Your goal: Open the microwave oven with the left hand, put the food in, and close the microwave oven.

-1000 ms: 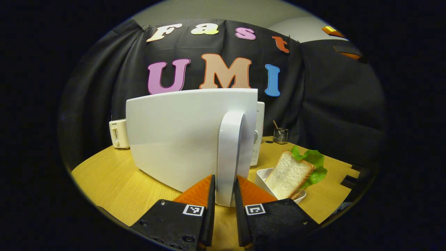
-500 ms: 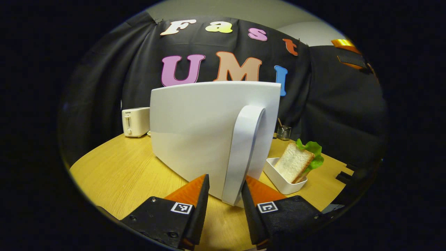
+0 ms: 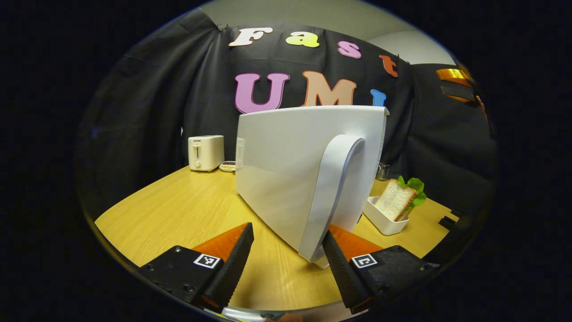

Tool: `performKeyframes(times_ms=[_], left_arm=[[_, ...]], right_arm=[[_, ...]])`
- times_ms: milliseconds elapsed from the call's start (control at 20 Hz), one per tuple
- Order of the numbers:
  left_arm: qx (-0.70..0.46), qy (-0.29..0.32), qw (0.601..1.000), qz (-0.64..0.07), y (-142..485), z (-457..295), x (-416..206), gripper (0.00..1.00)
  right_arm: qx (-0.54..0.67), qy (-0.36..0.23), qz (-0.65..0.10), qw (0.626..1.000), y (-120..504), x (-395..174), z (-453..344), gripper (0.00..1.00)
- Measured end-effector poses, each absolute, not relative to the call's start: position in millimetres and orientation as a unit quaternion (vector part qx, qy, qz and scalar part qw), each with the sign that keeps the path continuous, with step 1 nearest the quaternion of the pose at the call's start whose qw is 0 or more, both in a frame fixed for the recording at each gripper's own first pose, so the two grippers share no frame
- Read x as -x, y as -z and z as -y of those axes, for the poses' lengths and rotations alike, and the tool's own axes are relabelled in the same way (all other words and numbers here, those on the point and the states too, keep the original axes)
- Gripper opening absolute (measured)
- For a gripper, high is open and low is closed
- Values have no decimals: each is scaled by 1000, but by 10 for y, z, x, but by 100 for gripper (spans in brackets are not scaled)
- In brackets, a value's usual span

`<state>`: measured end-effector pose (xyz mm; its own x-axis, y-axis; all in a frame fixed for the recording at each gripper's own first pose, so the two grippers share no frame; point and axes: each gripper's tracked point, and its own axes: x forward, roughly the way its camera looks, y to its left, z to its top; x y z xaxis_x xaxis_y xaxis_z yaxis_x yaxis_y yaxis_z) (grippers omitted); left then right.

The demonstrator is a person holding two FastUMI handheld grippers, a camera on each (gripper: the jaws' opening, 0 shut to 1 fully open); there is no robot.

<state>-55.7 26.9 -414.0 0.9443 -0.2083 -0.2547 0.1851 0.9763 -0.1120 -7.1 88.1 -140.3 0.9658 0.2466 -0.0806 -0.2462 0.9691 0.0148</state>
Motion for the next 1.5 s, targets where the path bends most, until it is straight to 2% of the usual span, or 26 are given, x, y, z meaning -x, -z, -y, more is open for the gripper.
performKeyframes(times_ms=[100, 250, 300, 400, 450, 650, 800, 850, 950, 1050, 1100, 1200, 1500], left_arm=[[45, 86, 987, -126, 4088, -453, 607, 92], [47, 62, 990, -119, 4038, -724, 663, 90], [45, 57, 991, -117, 4018, -806, 689, 90], [36, 43, 993, -107, 3963, -982, 744, 90], [31, 36, 994, -102, 3916, -1071, 750, 90], [22, 4, 996, -88, 3848, -1413, 766, 90], [32, 3, 996, -89, 3860, -1535, 799, 90], [35, 3, 995, -92, 3860, -1565, 799, 90], [39, 2, 995, -94, 3860, -1593, 800, 96], [28, -8, 995, -97, 3858, -1647, 802, 98], [24, -13, 995, -97, 3853, -1690, 843, 99], [13, -33, 995, -96, 3803, -1821, 892, 98], [-42, -153, 986, -60, 3425, -2541, 1232, 96]], right_arm=[[-4, -126, -43, 991, 1454, 65, -905, 98], [-11, -131, -46, 990, 1522, 47, -936, 98], [-10, -131, -46, 990, 1536, 47, -947, 94], [-5, -124, -44, 991, 1555, 14, -904, 98], [-3, -120, -43, 992, 1565, -3, -884, 94], [-11, -114, -54, 992, 1717, -68, -844, 94], [-22, -107, -70, 992, 1890, -117, -724, 94], [-27, -103, -77, 991, 1958, -138, -674, 98], [-38, -98, -94, 990, 2101, -169, -581, 98], [-49, -94, -110, 988, 2248, -215, -489, 98], [-54, -91, -117, 987, 2321, -239, -444, 94], [-65, -86, -131, 986, 2479, -282, -355, 94], [-94, -86, -187, 974, 3005, -503, -274, 91]])
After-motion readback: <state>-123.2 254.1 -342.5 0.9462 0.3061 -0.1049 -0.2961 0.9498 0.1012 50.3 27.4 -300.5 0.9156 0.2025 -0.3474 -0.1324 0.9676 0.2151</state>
